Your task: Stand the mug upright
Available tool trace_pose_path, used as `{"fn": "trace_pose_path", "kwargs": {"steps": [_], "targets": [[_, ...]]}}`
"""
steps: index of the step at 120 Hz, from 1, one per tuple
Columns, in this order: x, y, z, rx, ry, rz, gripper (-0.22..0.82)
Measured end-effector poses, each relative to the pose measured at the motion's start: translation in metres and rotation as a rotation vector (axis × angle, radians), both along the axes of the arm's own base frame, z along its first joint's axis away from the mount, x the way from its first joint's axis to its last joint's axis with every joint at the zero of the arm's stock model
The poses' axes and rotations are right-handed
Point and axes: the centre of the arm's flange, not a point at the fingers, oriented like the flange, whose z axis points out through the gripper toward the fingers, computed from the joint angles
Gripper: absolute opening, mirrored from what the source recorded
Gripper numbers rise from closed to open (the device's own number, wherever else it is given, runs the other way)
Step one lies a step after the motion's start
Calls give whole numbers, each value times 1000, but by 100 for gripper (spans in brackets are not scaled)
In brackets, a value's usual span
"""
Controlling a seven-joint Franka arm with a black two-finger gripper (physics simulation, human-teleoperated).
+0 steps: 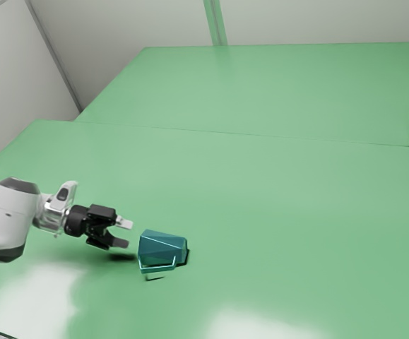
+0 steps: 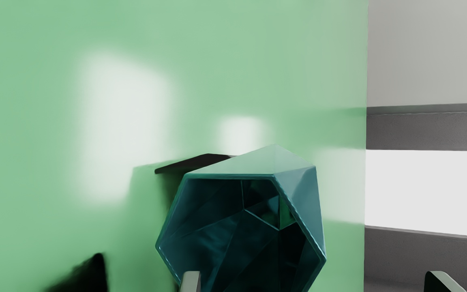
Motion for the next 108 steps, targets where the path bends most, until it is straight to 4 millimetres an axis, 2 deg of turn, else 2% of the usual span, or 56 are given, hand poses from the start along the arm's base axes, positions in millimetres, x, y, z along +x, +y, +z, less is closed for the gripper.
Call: {"fn": "trace_pose_path", "kwargs": {"steps": [19,33,44,68,80,85,93,100,108], "targets": [[-5,21,-13,-23,16,122,60],[-5,18,-16,-35,22,146,60],[0,-2,-19,-49,28,125,60],[5,-67,-27,-81,54,17,60],[9,-87,-25,-94,50,-5,60],[10,-91,-25,-97,49,-6,53],[11,-91,-24,-97,47,0,35],[11,-87,-24,-98,46,14,20],[12,-79,-24,-97,44,34,8]]}}
